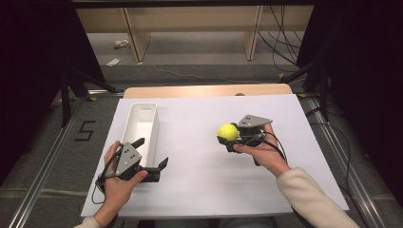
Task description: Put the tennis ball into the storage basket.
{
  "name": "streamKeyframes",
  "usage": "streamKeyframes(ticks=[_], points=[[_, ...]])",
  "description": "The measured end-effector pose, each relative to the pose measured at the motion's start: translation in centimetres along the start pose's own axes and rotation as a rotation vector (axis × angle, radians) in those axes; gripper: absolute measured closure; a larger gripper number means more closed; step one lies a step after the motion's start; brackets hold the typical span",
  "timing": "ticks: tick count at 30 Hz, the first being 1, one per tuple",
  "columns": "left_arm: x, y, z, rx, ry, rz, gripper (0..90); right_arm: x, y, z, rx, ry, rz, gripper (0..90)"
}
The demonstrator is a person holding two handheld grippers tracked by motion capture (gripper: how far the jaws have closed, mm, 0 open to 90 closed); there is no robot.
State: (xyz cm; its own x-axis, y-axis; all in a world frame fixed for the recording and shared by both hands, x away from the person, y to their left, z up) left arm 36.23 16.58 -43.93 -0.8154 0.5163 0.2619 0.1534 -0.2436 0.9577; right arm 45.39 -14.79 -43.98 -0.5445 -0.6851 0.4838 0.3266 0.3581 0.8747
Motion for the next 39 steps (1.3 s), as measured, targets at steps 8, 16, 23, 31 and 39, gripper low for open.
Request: streamKeyframes(ticks=[8,16,23,31,39], points=[[-0.03,0.01,-0.01,-0.003,-0.002,0.0,0.0,-0.2,0.25,0.04,-0.002,0.005,-0.003,27.2],[-0.13,-0.02,-0.12,-0.002,-0.003,0.002,0.0,-0.13,0.58,-0.06,0.001,0.005,-0.013,27.2],[-0.14,-0.02,-0.15,-0.001,-0.004,0.003,0.0,-0.04,0.63,-0.16,-0.002,0.004,-0.016,27.2],[-0.08,0.03,-0.1,0.0,-0.002,0.0,0.0,-0.16,0.71,-0.04,-0.003,0.008,-0.017,27.2],[-0.06,0.05,-0.12,0.001,-0.004,-0.002,0.0,-0.53,0.77,0.11,-0.002,0.012,-0.013,27.2]])
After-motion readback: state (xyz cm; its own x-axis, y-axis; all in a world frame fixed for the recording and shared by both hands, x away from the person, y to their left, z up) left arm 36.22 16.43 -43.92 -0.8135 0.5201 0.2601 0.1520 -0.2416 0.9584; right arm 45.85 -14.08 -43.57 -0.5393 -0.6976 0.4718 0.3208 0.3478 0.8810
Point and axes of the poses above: each handheld gripper's, and its own axes: x roughly backward along the jaws, y roughly out of its top, z roughly to its left, the point moved 4 cm from there along -x, roughly forward along the jaws, and after that the axes turned 3 degrees about y, right-handed, at the moved point
